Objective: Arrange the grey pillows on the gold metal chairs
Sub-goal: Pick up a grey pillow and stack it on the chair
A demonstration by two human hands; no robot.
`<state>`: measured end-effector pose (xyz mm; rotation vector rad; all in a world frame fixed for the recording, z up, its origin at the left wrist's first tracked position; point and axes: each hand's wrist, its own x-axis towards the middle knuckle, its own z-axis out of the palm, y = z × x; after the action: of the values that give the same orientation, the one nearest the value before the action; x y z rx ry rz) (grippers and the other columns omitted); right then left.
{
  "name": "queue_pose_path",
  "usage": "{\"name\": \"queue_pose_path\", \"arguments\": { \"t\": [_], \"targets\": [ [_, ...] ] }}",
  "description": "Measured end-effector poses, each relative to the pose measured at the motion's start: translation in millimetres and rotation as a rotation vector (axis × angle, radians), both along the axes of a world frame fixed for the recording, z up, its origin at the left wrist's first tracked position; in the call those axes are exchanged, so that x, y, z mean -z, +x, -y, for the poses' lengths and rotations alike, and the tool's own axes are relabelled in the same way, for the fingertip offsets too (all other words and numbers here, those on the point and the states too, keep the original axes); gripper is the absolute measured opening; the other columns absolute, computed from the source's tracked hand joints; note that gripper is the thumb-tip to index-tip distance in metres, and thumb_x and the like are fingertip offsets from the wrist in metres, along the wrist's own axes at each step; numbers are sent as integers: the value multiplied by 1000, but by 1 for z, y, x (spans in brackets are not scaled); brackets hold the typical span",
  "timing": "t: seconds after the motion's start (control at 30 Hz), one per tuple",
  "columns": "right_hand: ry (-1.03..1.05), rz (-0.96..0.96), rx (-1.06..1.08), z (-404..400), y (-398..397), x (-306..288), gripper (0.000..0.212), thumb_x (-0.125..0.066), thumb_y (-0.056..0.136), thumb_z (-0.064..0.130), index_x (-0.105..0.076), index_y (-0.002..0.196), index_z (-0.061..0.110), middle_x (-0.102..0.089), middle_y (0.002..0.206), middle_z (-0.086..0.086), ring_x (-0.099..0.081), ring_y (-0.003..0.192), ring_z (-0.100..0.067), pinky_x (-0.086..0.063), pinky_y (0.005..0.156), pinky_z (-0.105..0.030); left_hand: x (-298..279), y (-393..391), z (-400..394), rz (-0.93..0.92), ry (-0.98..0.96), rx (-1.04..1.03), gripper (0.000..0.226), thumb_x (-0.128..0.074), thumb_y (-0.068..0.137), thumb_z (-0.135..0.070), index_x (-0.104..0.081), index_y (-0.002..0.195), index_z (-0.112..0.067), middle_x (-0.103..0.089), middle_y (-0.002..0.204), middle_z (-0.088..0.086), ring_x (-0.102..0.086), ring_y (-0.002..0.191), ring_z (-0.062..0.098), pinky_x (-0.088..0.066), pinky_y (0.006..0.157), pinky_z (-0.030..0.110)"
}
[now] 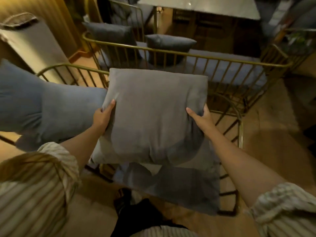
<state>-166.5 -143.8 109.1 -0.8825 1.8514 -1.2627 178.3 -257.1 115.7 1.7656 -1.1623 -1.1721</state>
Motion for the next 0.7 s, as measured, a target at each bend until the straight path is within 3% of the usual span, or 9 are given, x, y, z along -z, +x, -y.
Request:
{"name": "queue_pose_path", "arguments": {
  "t": [0.13,0.33,0.47,0.6,0.7],
  "targets": [
    [-33,-22,-146,65,70,-15,96,-80,81,42,-26,158,25,-40,159,-2,-41,144,-25,-36,118,-42,-17,83,38,60,-57,-65,82,-59,83,-70,-60,121,2,-60,108,13,-58,115,35,-41,86,38],
    [-13,-70,-331,181,196,-23,114,-83,74,50,-14,162,26,-23,167,-1,-28,151,-27,-31,121,-48,-28,227,114,135,-73,-204,75,-58,80,-74,-64,95,-1,-66,104,19,-62,108,40,-45,84,39],
    [42,-85,-442,258,276,-13,123,-89,69,46,-10,161,28,-18,168,0,-24,152,-27,-28,121,-48,-28,305,175,149,-69,-210,80,-61,80,-72,-63,112,1,-66,114,21,-62,110,38,-48,89,43],
    [71,-60,-488,329,338,6,126,-92,66,39,-10,161,24,-18,168,-1,-24,152,-27,-29,122,-47,-18,359,232,173,-45,-209,103,-68,64,-80,-58,134,-5,-65,130,14,-60,120,34,-49,101,45],
    [100,-53,-478,371,367,27,123,-91,67,37,-12,161,25,-19,167,-1,-26,151,-27,-30,120,-47,2,383,269,204,-45,-190,94,-73,69,-71,-57,136,-7,-64,131,13,-60,120,33,-48,96,38]
  ]
}}
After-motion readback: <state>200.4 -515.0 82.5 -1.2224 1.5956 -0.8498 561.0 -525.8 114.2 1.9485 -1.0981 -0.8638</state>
